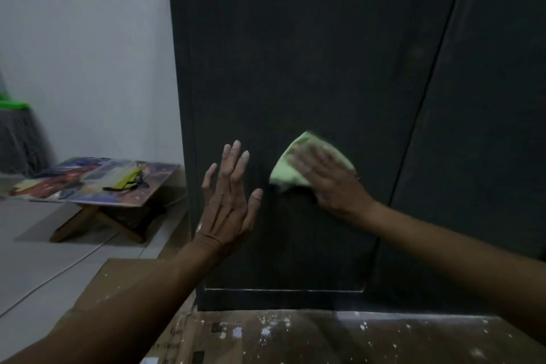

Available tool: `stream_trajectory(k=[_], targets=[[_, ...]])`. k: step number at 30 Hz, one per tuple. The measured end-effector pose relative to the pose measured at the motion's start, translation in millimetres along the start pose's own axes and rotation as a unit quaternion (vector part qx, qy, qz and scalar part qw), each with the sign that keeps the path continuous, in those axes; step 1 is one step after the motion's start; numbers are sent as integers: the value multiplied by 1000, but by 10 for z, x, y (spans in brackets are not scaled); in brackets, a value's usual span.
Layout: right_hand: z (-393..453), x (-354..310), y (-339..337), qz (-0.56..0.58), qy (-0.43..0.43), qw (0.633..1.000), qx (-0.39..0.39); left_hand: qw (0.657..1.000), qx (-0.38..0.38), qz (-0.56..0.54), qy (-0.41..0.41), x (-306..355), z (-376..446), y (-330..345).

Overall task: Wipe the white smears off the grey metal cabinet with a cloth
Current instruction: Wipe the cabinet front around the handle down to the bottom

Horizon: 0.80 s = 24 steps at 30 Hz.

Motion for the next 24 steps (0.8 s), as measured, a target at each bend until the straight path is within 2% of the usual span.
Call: stream_trajectory(k=[2,4,6,9,12,15,19,21,24], targets=[[38,-290,189,14,-90,994,-65,1000,-4,20,-15,-59,-38,24],[220,-353,207,24,-113,991,-75,999,7,28,-40,-83,-11,33],[514,-263,93,15,-80,996,-40,997,27,29,-62,-56,87,14],[1040,149,-266,-20,49,997,59,997,59,17,-55,57,311,-48],[1353,699,-663,-28,188,975,118,995,90,2,-40,163,536,-121],[1313,1018,-903,1,275,951,140,993,110,-12,-50,246,718,-174],[1293,840,-852,54,330,927,173,989,126,-22,-78,353,875,-191],[1406,635,-741,50,340,925,165,986,137,-33,-92,391,943,-186],[1707,258,-549,39,234,965,107,980,165,-52,-102,421,1072,-241]])
Point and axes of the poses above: each hand's wrist, its own z-axis towards the middle knuckle, its own y-axis out of the palm, x = y × z, the point moved 5 cm from there along z, towards the middle knuckle, and after that the axes turned 4 degrees about x, right-handed, at the moved point
